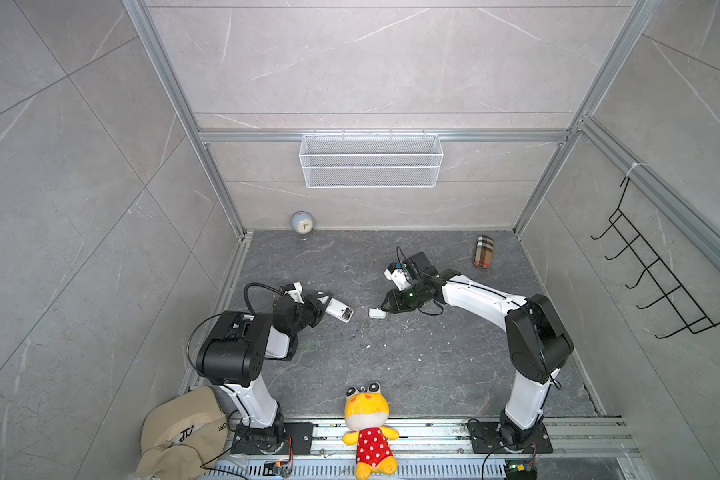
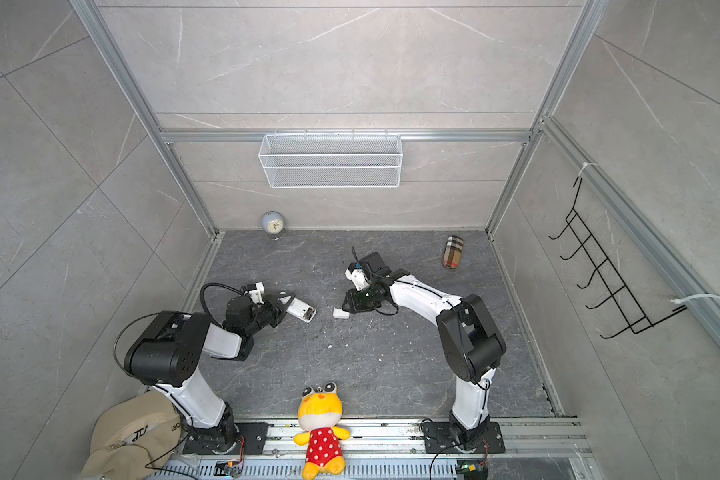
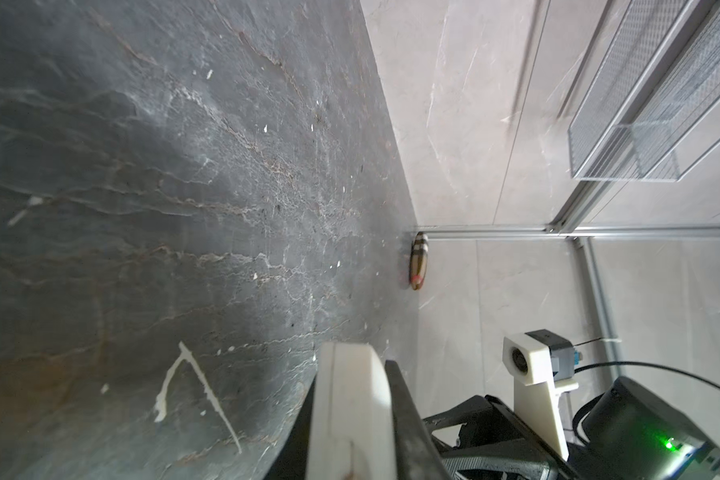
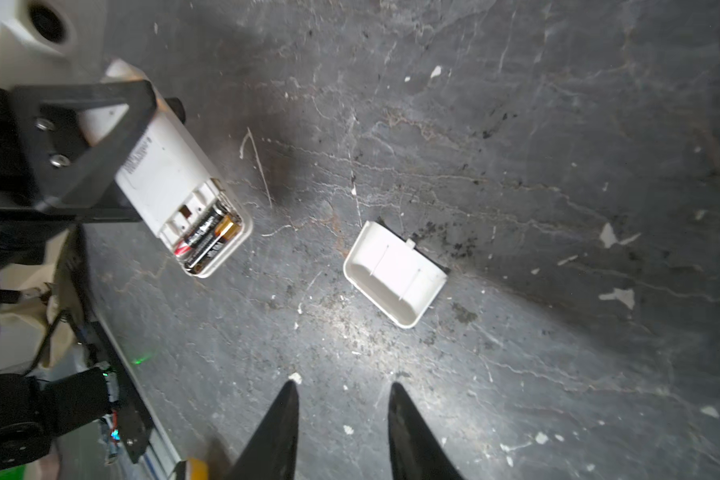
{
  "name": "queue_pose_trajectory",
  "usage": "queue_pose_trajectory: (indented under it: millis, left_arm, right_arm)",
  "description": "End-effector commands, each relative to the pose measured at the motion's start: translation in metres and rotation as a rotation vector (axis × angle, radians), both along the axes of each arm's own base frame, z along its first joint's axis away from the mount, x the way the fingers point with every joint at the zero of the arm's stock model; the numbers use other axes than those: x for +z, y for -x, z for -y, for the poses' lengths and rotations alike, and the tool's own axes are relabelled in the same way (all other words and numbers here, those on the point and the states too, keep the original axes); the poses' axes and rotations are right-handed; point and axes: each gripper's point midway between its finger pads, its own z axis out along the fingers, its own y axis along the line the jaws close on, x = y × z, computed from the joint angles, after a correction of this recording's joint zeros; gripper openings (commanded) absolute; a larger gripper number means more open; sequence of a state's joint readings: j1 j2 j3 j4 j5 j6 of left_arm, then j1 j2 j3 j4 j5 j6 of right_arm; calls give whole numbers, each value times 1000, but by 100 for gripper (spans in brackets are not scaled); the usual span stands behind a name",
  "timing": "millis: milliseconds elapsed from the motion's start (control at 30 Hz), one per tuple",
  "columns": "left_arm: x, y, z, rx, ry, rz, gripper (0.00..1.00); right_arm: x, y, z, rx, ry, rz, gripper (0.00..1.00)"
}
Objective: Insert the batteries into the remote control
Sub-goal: 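Move the right gripper to the white cover while the left gripper lowers the remote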
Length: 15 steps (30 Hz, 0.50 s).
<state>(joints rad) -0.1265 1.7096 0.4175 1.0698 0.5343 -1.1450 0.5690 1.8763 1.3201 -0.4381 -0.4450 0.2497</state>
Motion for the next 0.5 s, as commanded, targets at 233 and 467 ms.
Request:
queue_pose_trajectory:
  millis: [233, 467]
  left_arm:
    - [41, -3, 0, -86, -162, 205, 9]
    - [32, -6, 0, -86, -61, 179, 9]
  right_arm:
    - [-36, 0, -14, 126, 172, 77, 41]
    - [-35, -5, -22, 209, 299, 201, 41]
